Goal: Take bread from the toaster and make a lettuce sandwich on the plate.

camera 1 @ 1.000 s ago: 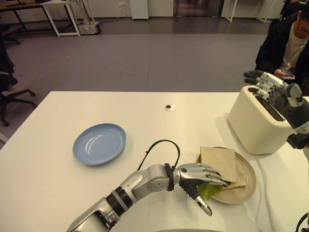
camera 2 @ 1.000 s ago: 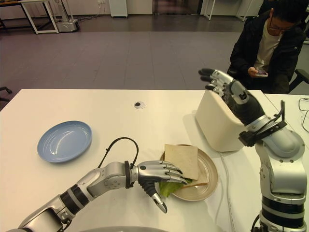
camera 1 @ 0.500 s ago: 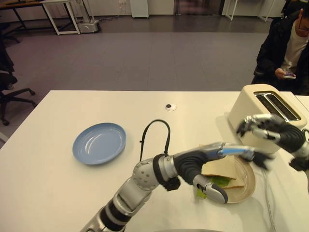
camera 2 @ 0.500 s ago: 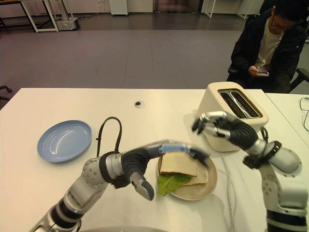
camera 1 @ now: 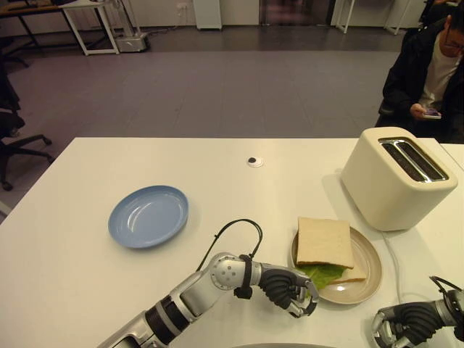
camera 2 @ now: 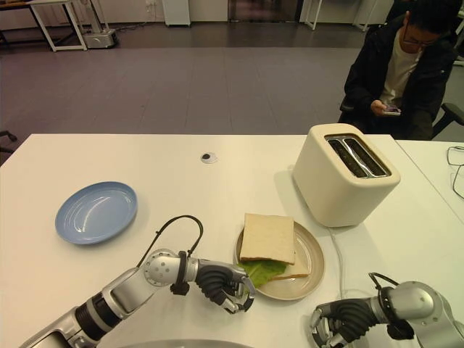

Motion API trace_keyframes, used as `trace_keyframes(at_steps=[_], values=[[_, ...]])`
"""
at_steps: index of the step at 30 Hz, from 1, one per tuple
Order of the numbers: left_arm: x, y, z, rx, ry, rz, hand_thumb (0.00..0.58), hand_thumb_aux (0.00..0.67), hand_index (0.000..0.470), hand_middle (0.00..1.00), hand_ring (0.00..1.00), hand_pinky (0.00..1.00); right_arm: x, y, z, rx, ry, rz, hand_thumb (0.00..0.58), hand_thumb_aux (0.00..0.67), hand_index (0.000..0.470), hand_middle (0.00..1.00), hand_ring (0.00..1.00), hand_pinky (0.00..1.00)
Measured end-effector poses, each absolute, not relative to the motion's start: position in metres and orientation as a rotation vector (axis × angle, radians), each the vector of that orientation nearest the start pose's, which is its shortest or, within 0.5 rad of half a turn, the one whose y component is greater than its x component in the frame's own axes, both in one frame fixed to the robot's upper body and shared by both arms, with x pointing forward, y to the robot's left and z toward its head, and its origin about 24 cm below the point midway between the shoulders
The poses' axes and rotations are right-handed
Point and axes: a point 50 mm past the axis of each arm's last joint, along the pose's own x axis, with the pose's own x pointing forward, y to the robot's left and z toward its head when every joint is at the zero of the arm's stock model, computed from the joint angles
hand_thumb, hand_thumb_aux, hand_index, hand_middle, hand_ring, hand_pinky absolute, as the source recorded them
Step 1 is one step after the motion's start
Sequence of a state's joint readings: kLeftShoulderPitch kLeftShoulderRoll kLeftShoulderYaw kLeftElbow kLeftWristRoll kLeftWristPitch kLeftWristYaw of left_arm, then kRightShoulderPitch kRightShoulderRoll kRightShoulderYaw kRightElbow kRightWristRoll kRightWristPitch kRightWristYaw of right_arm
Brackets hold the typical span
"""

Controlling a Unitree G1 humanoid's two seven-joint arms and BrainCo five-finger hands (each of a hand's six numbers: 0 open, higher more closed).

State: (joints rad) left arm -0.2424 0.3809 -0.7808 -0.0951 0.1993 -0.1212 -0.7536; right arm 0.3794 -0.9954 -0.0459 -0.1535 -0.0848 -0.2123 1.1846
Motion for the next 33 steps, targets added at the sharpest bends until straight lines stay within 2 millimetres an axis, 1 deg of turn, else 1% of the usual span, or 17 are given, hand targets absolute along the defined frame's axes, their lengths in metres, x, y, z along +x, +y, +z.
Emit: trace_keyframes(at_steps=[5,8,10,13,17,21,22,23,24,25,26,27,28,29,31,32,33], values=[[0.194,0.018,0.042,0.856,-0.170,-1.503,0.580,0.670,0.470,1.00,1.00,1.00,0.195,-0.251,0.068,-1.274,0.369,1.094,0.580,0.670,0.470,1.00,1.00,1.00],[0.200,0.011,0.041,0.972,-0.221,-1.430,0.580,0.670,0.470,1.00,1.00,1.00,0.219,-0.226,0.062,-1.332,0.180,0.962,0.580,0.670,0.470,1.00,1.00,1.00],[0.215,0.009,0.039,1.033,-0.240,-1.320,0.580,0.670,0.470,1.00,1.00,1.00,0.230,-0.215,0.057,-1.326,0.111,0.892,0.580,0.670,0.470,1.00,1.00,1.00],[0.262,0.013,0.039,1.139,-0.257,-1.047,0.580,0.670,0.470,1.00,1.00,1.00,0.254,-0.192,0.047,-1.262,-0.008,0.743,0.580,0.670,0.470,1.00,1.00,1.00],[0.324,0.047,0.040,1.280,-0.211,-0.705,0.580,0.670,0.470,1.00,1.00,1.00,0.279,-0.163,0.037,-1.139,-0.112,0.588,0.580,0.670,0.470,1.00,1.00,1.00],[0.345,0.063,0.038,1.318,-0.194,-0.577,0.580,0.670,0.470,1.00,1.00,1.00,0.287,-0.150,0.034,-1.060,-0.169,0.495,0.580,0.670,0.470,1.00,1.00,1.00],[0.346,0.063,0.037,1.312,-0.199,-0.573,0.535,0.483,0.339,1.00,1.00,1.00,0.287,-0.150,0.033,-1.048,-0.177,0.474,0.580,0.670,0.470,1.00,1.00,1.00],[0.346,0.062,0.037,1.300,-0.208,-0.576,0.049,0.029,0.020,1.00,1.00,1.00,0.288,-0.150,0.033,-1.037,-0.186,0.452,0.580,0.665,0.466,1.00,1.00,1.00],[0.343,0.061,0.038,1.253,-0.218,-0.585,0.000,0.000,0.000,1.00,1.00,1.00,0.288,-0.151,0.035,-1.029,-0.201,0.427,0.543,0.502,0.352,0.96,0.96,0.96],[0.338,0.057,0.039,1.185,-0.234,-0.600,0.000,0.000,0.000,1.00,1.00,1.00,0.289,-0.153,0.038,-1.018,-0.213,0.406,0.322,0.223,0.157,0.82,0.82,0.82],[0.333,0.053,0.042,1.116,-0.254,-0.610,0.000,0.000,0.000,1.00,1.00,1.00,0.289,-0.154,0.042,-1.009,-0.228,0.386,0.000,0.000,0.000,0.58,0.58,0.58],[0.328,0.051,0.051,1.028,-0.285,-0.607,0.000,0.000,0.000,1.00,1.00,1.00,0.289,-0.158,0.050,-0.983,-0.251,0.348,0.000,0.000,0.000,0.00,0.00,0.00],[0.325,0.052,0.062,0.951,-0.327,-0.594,0.000,0.000,0.000,0.98,0.98,0.98,0.289,-0.164,0.060,-0.969,-0.276,0.314,0.000,0.000,0.000,0.00,0.00,0.00],[0.320,0.054,0.078,0.856,-0.379,-0.575,0.000,0.000,0.000,0.87,0.87,0.87,0.286,-0.167,0.072,-0.920,-0.312,0.273,0.000,0.000,0.000,0.00,0.00,0.00],[0.310,0.062,0.105,0.678,-0.457,-0.529,0.000,0.000,0.000,0.75,0.75,0.75,0.280,-0.173,0.103,-0.740,-0.421,0.169,0.000,0.000,0.000,0.00,0.00,0.00],[0.307,0.071,0.113,0.612,-0.465,-0.494,0.000,0.000,0.000,0.65,0.65,0.65,0.277,-0.177,0.117,-0.644,-0.475,0.116,0.000,0.000,0.000,0.00,0.00,0.00],[0.303,0.083,0.118,0.554,-0.470,-0.450,0.000,0.000,0.000,0.64,0.64,0.64,0.273,-0.183,0.129,-0.548,-0.523,0.070,0.000,0.000,0.000,0.00,0.00,0.00]])
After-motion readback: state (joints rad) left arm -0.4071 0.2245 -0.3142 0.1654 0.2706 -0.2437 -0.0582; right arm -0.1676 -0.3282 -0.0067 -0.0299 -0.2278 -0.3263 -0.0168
